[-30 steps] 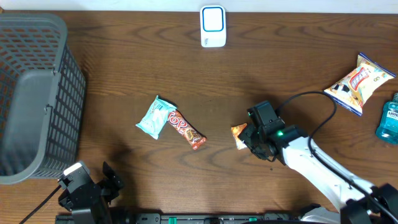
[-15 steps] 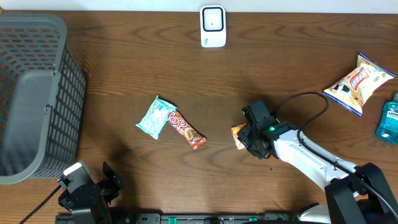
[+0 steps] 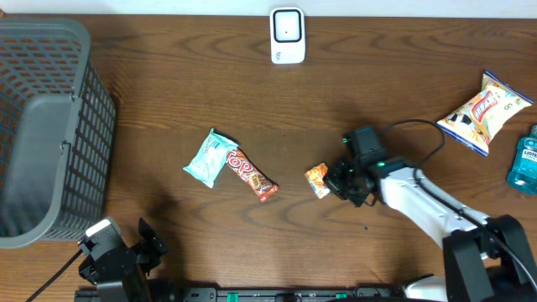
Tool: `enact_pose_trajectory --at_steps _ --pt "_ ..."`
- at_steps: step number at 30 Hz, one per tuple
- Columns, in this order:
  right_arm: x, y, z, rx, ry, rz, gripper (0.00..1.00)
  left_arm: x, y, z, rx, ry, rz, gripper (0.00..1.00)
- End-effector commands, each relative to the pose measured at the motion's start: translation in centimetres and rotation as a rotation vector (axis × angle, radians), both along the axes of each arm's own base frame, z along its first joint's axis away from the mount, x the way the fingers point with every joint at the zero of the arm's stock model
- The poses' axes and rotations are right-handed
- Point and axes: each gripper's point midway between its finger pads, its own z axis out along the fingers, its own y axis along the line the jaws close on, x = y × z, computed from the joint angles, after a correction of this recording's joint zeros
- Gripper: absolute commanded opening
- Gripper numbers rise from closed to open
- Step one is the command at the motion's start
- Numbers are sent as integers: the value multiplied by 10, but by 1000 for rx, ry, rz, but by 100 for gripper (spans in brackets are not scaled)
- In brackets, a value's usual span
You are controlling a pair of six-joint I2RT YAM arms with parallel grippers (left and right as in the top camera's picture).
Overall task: Scan the item barcode
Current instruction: 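Move the right gripper to the small orange box and grasp it, then lift the orange box and carry it toward the scanner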
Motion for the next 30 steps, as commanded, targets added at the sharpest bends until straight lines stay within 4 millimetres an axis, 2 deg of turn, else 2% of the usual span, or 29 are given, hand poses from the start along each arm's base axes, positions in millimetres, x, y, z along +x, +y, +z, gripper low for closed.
enact_pose_trajectory --at_steps 1,3,8,13,20,30 --pt "-17 36 46 330 -81 284 1 -1 2 4 0 -14 14 97" --pt "-22 45 67 452 -109 334 1 -1 2 4 0 -14 14 97" --pt "-39 64 101 690 -87 409 1 -1 2 4 0 -14 14 97" --pt "-66 73 132 912 34 430 1 -1 2 4 0 -14 14 97" --pt "-97 65 130 914 293 306 1 -1 2 4 0 -14 14 97" --pt "-98 64 126 887 296 300 1 -1 2 4 0 -14 14 97"
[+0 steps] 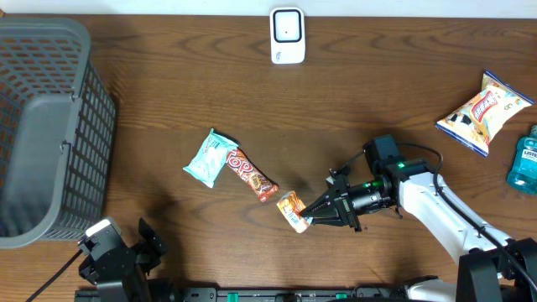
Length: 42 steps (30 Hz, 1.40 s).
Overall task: Scan the item barcode
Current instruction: 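Lift the orange box and carry it toward the scanner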
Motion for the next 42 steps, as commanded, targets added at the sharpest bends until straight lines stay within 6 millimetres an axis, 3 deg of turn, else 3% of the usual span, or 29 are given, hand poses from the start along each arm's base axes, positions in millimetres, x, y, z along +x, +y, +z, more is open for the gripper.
enact_pose_trajectory --at_steps 1,16,23,26,29,31,37,42 --pt "0 1 7 39 -11 0 1 -1 2 4 0 -14 14 98" --pt "0 0 6 33 -12 0 1 -1 2 4 0 -14 14 98" --pt "1 -2 -3 -31 -7 -7 1 -1 2 4 0 -14 14 97" --pt "8 -7 -19 -116 -59 -13 1 -1 2 4 0 -14 14 97" --pt "30 -12 -43 -260 -194 -40 1 -1 2 4 0 -14 14 97" --pt "47 -9 -43 -260 -299 -54 1 -1 2 4 0 -14 14 97" --pt "112 13 -8 -156 -711 -132 1 -1 2 4 0 -14 14 97" --pt "171 15 6 -347 -1092 -268 1 -1 2 4 0 -14 14 97"
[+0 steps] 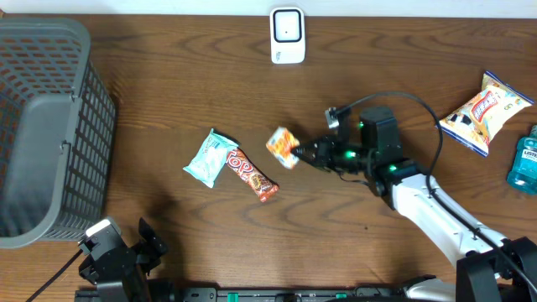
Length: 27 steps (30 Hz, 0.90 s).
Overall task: Scan the item barcode
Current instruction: 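Lift the orange box and carry it toward the scanner, then hold the orange box up in front of the scanner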
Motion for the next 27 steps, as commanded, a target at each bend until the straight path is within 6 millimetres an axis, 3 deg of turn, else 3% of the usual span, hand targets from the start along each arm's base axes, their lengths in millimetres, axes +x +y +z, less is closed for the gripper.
enact_pose_trajectory --at_steps 1,7,12,15,21,22,27 --pt "42 -8 5 -195 -283 -173 1 -1 2 4 0 -14 14 97" --pt "88 -45 13 -511 -565 -426 1 -1 2 4 0 -14 14 97" --pt "111 -42 26 -521 -723 -446 1 -1 2 4 0 -14 14 97" --pt "135 -45 22 -564 -756 -474 1 -1 2 4 0 -14 14 97" --pt "210 -21 33 -699 -873 -424 1 -1 2 4 0 -14 14 97" --pt "233 -18 36 -759 -894 -433 1 -1 2 4 0 -14 14 98" --pt "296 -14 29 -876 -918 -465 1 -1 2 4 0 -14 14 97"
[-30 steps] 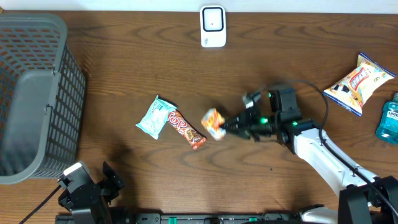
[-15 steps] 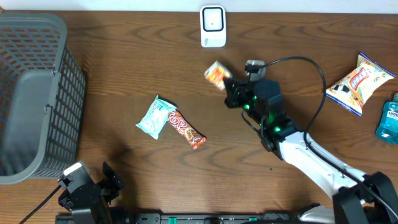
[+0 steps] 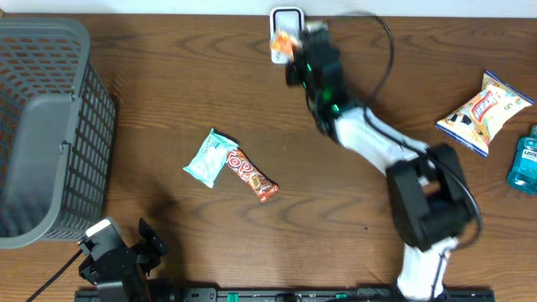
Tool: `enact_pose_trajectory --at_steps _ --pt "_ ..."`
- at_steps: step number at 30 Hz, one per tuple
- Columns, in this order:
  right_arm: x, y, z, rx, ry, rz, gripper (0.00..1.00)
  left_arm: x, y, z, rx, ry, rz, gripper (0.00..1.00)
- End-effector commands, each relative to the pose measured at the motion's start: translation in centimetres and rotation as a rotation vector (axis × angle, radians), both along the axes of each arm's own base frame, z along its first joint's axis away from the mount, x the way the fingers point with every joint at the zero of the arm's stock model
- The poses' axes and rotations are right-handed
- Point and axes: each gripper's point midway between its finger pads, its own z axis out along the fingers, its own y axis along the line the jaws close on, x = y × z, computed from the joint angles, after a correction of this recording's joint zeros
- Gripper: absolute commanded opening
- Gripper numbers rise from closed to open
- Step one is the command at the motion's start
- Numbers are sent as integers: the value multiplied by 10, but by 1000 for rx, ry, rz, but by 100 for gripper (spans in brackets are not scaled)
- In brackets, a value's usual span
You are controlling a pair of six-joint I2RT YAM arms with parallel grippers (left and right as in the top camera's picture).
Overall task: Scan the item barcode
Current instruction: 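Hold the orange box up in front of the scanner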
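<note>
A small orange snack packet hangs in my right gripper, which is shut on it. The packet is held right over the white barcode scanner at the far middle of the table, covering most of it. The right arm stretches from the near right up to the scanner. My left gripper sits at the near left edge of the overhead view; its fingers look parted with nothing between them.
A grey mesh basket fills the left side. A mint-green packet and a red chocolate bar lie left of centre. A chips bag and a blue bottle are at the right edge.
My right gripper has moved with the orange packet from the table's middle up to the far edge, and now holds it over the white scanner. The left arm has not moved.
My right gripper was down at the orange packet lying right of the chocolate bar. It then held the packet low, nearer the front edge. Later it held it raised beside the chocolate bar, and now it holds it over the scanner.
</note>
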Motion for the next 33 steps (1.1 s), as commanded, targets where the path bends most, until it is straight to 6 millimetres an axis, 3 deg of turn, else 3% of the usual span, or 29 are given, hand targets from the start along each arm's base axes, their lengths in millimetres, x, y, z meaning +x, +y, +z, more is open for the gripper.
enact_pose_trajectory --at_steps 1,6,9,14,18,20,27,30,33 --pt "52 -11 -7 -129 -46 -79 1 -1 2 4 0 -14 14 97" --pt "97 -11 -29 -140 -36 -117 1 -1 2 4 0 -14 14 97" --pt "111 -17 -44 -162 -29 -171 1 -1 2 4 0 -14 14 97" --pt "114 -16 -61 -186 -3 -172 1 -1 2 4 0 -14 14 97" --pt "114 -16 -61 -187 0 -172 1 -1 2 4 0 -14 14 97" --pt "113 -17 -58 -192 7 -176 1 -1 2 4 0 -14 14 97" --pt "92 -32 -18 -247 84 -202 1 -1 2 4 0 -14 14 97" --pt "64 -48 5 -308 188 -204 1 -1 2 4 0 -14 14 97" --pt "40 -74 11 -378 285 -247 1 -1 2 4 0 -14 14 98"
